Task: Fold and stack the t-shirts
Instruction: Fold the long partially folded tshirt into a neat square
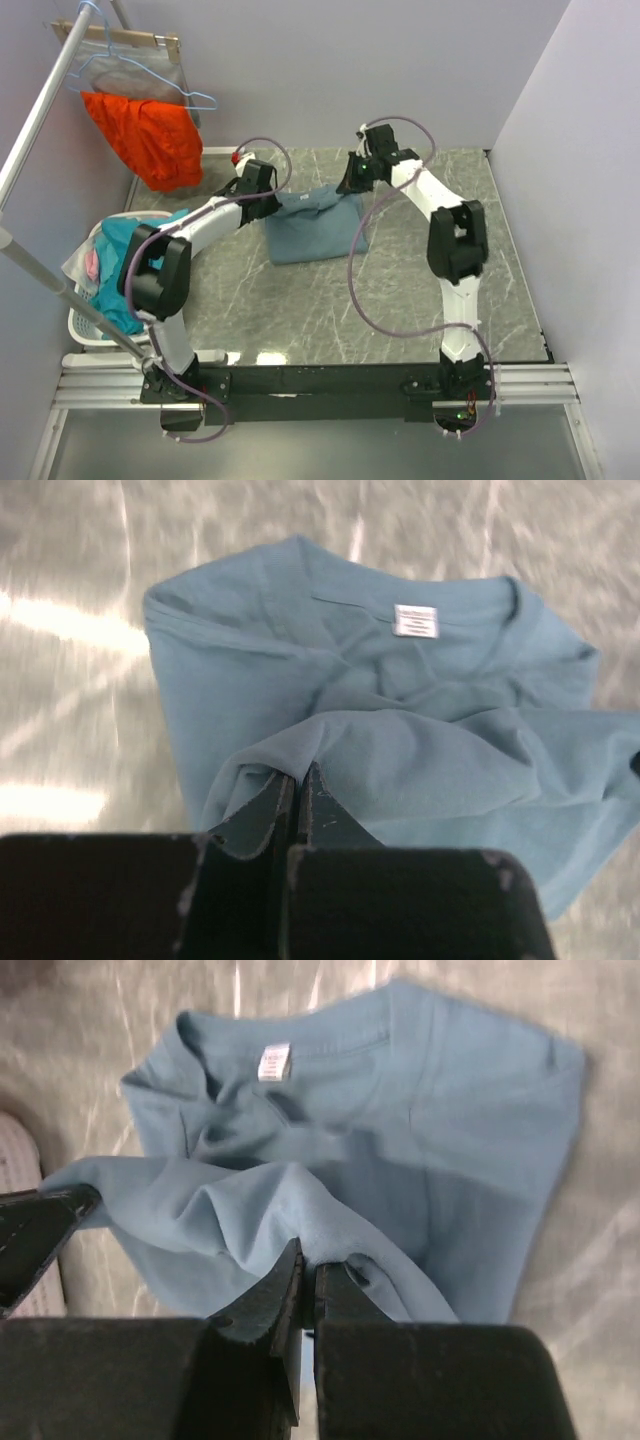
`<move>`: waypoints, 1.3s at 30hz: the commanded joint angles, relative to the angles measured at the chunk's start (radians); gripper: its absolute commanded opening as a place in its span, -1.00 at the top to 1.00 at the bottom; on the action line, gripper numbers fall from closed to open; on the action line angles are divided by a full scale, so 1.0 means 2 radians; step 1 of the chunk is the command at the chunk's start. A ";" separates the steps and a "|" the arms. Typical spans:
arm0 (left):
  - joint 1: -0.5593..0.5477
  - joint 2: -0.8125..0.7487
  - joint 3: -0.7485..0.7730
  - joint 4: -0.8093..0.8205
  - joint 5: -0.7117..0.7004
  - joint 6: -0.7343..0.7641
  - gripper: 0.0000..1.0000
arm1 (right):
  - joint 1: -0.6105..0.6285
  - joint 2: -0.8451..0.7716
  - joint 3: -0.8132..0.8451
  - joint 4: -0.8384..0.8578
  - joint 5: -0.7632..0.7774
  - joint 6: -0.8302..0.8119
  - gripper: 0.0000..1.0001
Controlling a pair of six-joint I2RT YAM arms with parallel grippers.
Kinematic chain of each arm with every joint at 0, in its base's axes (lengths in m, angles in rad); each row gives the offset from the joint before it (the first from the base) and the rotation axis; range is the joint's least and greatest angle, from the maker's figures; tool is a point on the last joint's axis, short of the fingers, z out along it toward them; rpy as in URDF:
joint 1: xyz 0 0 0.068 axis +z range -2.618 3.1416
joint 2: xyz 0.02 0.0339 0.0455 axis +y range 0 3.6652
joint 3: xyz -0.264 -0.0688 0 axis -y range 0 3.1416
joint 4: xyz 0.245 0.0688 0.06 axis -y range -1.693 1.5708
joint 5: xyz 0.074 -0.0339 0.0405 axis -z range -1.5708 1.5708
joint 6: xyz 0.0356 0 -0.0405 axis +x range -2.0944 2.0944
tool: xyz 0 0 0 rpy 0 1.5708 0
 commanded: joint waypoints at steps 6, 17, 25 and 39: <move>0.068 0.116 0.094 0.029 0.016 0.027 0.75 | -0.049 0.194 0.279 -0.063 -0.045 0.000 0.08; 0.093 0.053 0.061 0.094 0.017 0.044 -0.99 | -0.059 0.089 0.139 0.047 0.009 -0.035 -0.32; 0.093 0.034 -0.021 0.134 0.083 0.015 -0.99 | -0.050 0.057 0.061 0.028 -0.019 -0.059 -0.37; 0.092 -0.004 -0.202 0.300 0.179 -0.002 -0.99 | -0.049 0.022 -0.091 0.061 -0.067 -0.067 -0.38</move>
